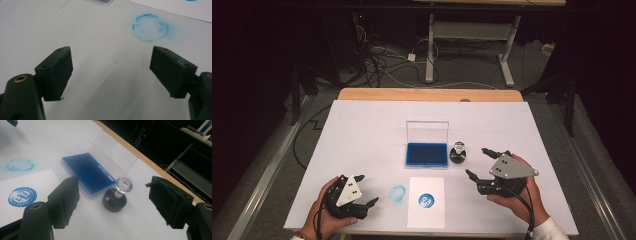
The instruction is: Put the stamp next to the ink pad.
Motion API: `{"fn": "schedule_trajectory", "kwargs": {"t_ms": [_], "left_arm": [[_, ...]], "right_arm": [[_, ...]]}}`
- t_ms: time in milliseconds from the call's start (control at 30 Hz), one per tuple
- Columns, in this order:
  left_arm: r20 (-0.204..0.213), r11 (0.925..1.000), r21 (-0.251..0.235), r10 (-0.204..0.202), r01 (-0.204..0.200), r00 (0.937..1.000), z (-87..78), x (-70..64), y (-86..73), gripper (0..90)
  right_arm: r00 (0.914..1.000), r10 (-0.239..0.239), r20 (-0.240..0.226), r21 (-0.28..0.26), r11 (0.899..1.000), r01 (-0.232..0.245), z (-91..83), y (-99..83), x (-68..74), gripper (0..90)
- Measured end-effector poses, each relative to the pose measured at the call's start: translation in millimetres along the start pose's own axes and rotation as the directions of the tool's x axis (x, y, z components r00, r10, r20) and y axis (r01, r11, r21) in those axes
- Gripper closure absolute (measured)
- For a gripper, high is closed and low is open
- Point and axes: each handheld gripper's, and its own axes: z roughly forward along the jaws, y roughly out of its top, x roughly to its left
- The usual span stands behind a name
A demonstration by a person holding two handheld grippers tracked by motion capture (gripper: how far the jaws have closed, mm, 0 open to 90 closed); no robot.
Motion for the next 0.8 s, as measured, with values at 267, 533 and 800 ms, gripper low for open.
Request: {"fn": "schedule_trajectory", "kwargs": {"t_ms": [267, 533, 800], "left_arm": [[0.003, 1.0, 0.001, 0.0, 0.0, 1.0, 0.2, -0.4, 0.1, 18.1], [0.007, 1.0, 0.006, 0.002, -0.002, 1.0, 1.4, -0.8, 0.6, 18.0], [0.011, 1.0, 0.005, 0.002, -0.002, 0.9999, 2.6, -0.6, 0.8, 18.1]], "right_arm": [[0.9994, -0.024, 0.025, 0.005, 1.0, 0.024, -3.5, -9.8, 3.6, 25.0], [0.9986, -0.018, 0.05, 0.006, 1.0, 0.018, -7.8, -22.3, 4.9, 25.1], [0.998, 0.025, 0.057, -0.006, 1.0, -0.025, -14.1, -38.7, 2.4, 24.8]]}}
